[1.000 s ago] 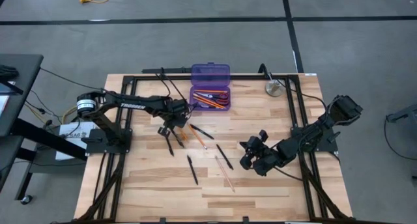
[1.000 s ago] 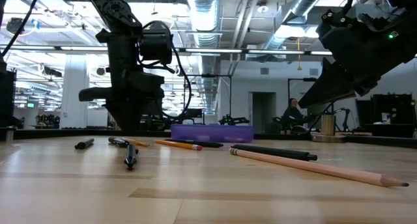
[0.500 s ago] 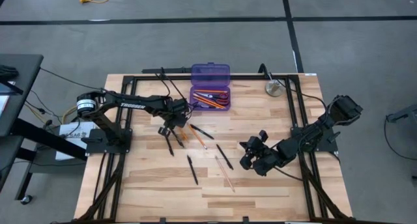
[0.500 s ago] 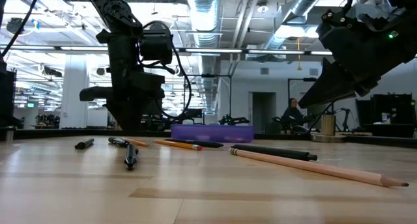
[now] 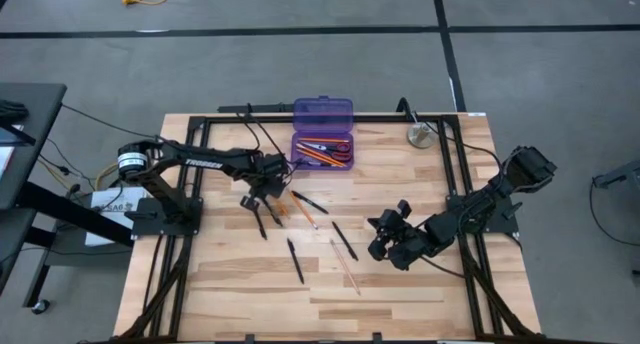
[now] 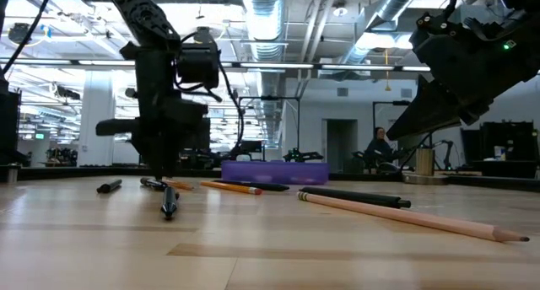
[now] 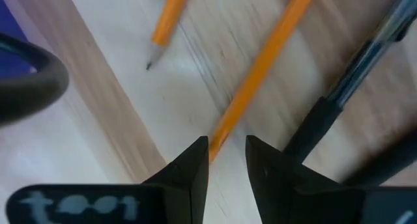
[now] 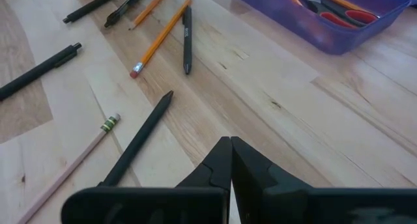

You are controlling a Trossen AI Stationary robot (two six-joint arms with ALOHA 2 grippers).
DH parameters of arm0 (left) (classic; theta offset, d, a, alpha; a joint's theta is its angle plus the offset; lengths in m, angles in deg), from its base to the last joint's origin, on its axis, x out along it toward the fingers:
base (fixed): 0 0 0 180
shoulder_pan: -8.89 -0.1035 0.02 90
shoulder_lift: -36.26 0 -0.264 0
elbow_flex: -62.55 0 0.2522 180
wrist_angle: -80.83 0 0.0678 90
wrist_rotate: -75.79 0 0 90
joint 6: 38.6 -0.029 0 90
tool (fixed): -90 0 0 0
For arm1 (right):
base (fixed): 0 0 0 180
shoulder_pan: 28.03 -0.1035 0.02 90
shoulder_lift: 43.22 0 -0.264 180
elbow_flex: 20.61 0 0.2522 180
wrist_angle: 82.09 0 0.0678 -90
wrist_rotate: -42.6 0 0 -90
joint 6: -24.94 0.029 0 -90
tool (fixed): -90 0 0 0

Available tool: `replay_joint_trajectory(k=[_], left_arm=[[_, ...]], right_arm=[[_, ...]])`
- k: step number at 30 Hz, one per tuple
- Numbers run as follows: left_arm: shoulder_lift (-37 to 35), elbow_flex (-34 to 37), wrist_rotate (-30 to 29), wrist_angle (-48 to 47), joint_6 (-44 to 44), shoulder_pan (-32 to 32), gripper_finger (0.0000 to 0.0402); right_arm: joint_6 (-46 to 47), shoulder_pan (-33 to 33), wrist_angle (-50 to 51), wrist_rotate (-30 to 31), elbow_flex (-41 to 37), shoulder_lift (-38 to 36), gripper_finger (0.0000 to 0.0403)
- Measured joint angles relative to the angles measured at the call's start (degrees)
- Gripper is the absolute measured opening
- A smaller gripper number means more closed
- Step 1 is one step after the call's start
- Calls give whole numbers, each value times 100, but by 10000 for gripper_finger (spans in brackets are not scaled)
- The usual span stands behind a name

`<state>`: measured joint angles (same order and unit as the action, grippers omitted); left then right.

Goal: Pick & place school supplies into a supply box
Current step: Put the yellow pencil into the violet supply box

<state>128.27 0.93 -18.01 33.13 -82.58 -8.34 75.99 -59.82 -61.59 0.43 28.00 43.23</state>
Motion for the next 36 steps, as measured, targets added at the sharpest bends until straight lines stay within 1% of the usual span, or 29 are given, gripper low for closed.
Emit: replay_joint_trajectory(k=[3, 5, 7, 11, 20, 26, 29, 36], left_arm=[[0, 103, -97, 282, -39, 0, 92], [0, 109, -273, 354, -46, 0, 92], [0, 109, -331, 371, -92, 0, 92], [8, 109, -265, 232, -244, 0, 92], [540, -39, -293, 161, -258, 7, 92], [576, -187, -258, 29, -250, -22, 89], [586, -203, -246, 11, -277, -42, 74], [586, -208, -307, -37, -477, -39, 11]], right_arm=[[-4, 0, 2, 0, 0, 0, 0], [-5, 0, 2, 0, 0, 0, 0], [-6, 0, 2, 2, 0, 0, 0], [-7, 0, 2, 2, 0, 0, 0], [-7, -5, -22, 2, 0, -2, 0], [-7, -7, -42, 2, 0, -2, 0], [-7, -9, -61, 0, 0, -2, 0], [-50, -9, -168, -11, 0, -2, 0]])
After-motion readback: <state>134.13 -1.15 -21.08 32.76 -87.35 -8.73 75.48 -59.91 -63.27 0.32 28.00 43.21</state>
